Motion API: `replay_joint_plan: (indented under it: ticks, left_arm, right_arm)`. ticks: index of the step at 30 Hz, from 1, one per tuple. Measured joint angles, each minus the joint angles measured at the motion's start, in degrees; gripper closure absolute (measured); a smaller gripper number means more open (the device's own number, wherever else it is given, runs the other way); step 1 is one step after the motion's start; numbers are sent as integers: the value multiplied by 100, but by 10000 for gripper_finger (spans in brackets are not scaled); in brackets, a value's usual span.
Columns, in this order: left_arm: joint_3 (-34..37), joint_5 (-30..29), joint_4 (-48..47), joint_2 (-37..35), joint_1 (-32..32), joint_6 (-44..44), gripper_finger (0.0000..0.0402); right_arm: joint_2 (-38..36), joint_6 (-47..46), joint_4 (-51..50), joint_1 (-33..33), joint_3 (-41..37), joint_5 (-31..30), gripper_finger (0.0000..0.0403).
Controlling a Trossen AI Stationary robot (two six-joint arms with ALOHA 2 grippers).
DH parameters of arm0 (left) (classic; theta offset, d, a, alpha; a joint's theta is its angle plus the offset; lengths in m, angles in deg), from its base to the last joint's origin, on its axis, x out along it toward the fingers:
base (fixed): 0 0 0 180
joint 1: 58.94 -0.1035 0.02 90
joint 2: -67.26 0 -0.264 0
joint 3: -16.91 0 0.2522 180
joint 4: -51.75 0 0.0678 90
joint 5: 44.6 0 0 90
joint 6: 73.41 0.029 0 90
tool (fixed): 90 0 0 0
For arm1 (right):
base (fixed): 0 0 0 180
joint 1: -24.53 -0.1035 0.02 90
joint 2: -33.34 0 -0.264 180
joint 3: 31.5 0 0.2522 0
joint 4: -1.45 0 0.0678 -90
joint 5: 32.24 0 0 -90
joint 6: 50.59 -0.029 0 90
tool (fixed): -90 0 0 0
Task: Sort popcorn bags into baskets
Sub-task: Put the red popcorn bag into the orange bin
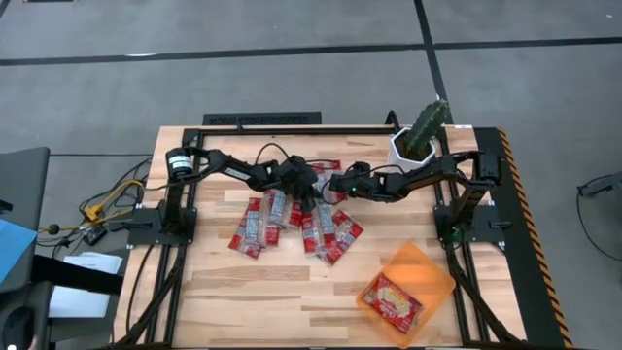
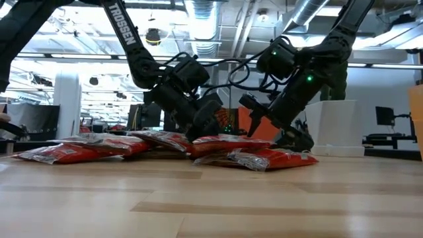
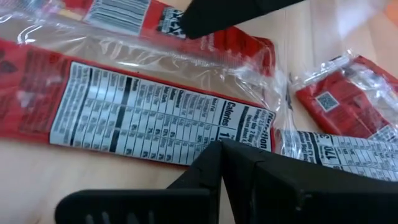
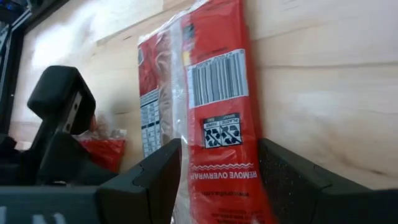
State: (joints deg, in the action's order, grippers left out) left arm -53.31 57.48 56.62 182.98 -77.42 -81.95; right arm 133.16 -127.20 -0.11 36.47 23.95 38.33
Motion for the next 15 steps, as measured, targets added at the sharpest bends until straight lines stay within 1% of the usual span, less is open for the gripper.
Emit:
replay_joint_plan:
  ticks: [5, 11, 13, 15]
  left_arm:
    - [-167, 112, -98, -5, -2, 204, 401]
    - [-306, 331, -413, -5, -11, 542, 401]
    - [-306, 369, -440, -5, -13, 574, 401]
    - [-306, 381, -463, -5, -13, 575, 402]
  right_arm:
    - [92, 523, 90, 165, 14, 497, 171]
    - [240, 1111, 142, 229, 36, 749, 171]
    - [242, 1208, 115, 321, 51, 1069, 178]
    - [248, 1416, 43, 341, 100, 1229, 198]
